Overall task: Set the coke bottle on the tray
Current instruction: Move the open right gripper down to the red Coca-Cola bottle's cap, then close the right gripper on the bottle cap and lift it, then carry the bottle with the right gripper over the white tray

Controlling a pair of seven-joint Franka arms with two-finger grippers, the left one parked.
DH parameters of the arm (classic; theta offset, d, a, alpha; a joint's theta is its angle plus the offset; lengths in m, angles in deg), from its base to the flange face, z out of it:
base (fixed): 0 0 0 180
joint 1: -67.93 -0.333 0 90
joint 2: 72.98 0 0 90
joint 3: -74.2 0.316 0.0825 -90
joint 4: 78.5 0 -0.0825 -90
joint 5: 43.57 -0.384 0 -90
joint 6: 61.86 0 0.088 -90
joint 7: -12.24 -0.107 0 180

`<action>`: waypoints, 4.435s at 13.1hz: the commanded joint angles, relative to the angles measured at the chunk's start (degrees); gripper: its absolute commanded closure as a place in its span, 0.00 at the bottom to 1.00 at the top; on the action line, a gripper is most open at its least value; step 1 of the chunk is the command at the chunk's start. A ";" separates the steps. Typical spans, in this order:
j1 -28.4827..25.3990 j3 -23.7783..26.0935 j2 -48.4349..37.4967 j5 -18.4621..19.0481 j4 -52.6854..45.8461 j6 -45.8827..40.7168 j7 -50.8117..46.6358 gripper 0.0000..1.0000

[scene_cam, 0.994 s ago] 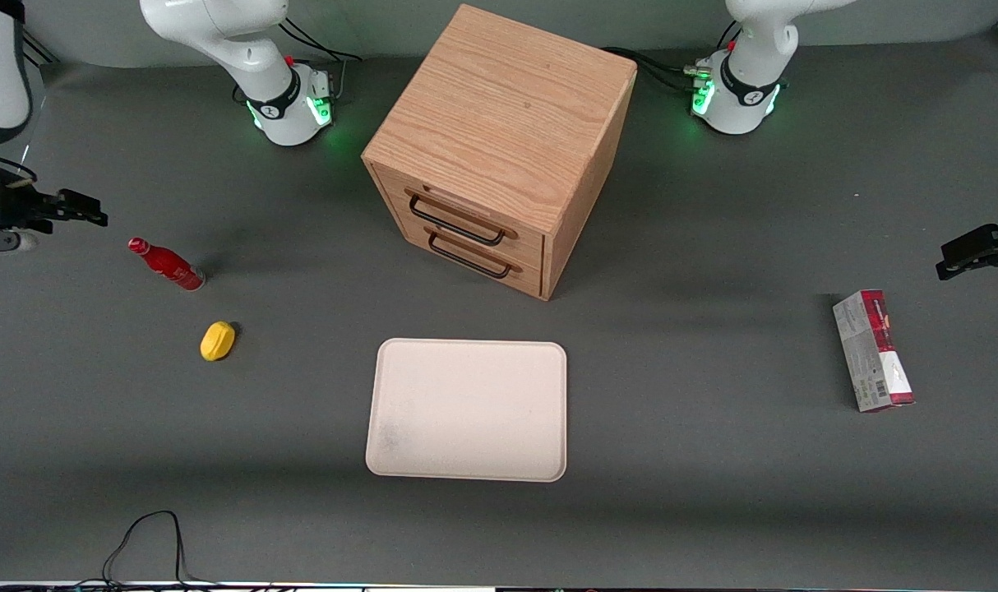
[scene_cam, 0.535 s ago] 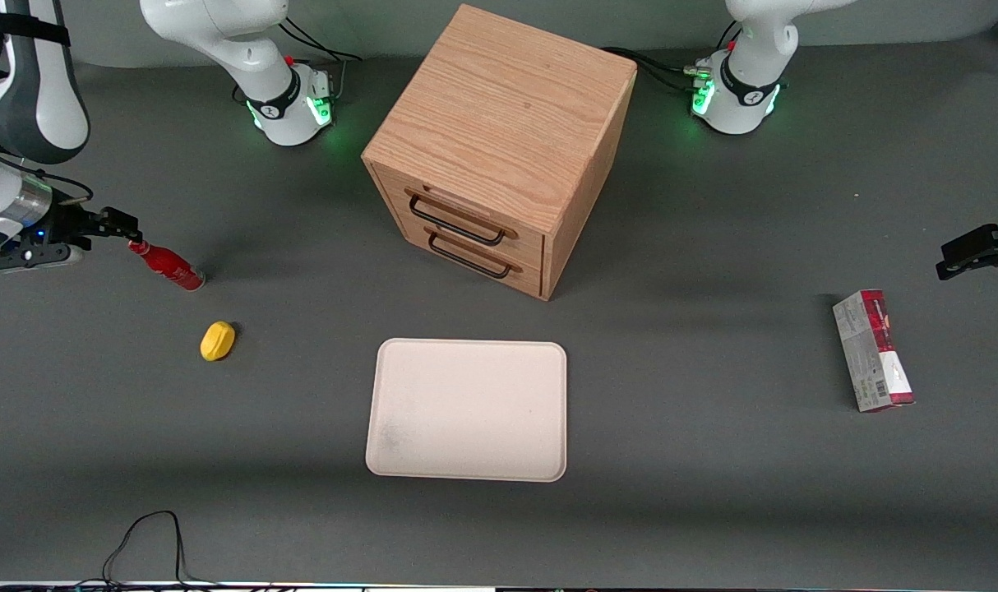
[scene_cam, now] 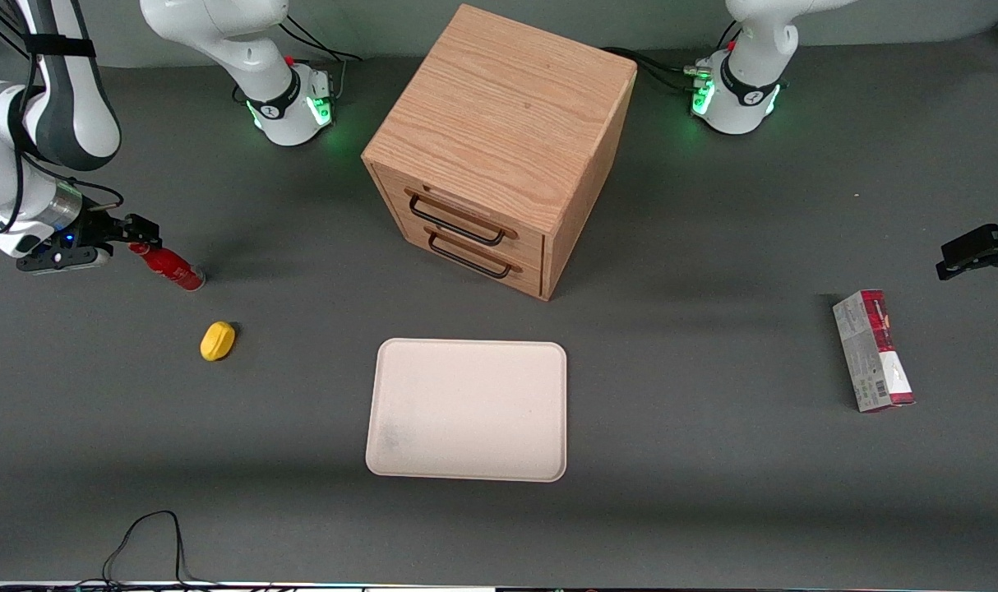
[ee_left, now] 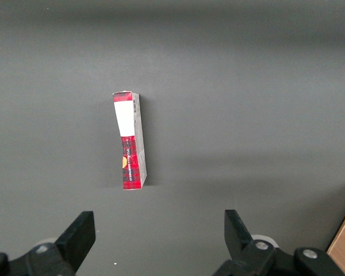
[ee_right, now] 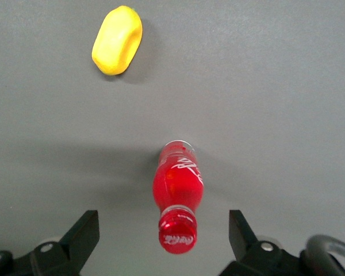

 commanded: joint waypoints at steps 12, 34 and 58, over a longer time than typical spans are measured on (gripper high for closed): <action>-0.50 -3.51 -0.40 1.13 1.98 2.51 1.39 0.62; -6.82 1.32 6.08 0.26 -37.26 -38.59 -5.11 1.00; -8.06 23.55 56.19 -16.45 -93.90 -38.21 -57.12 1.00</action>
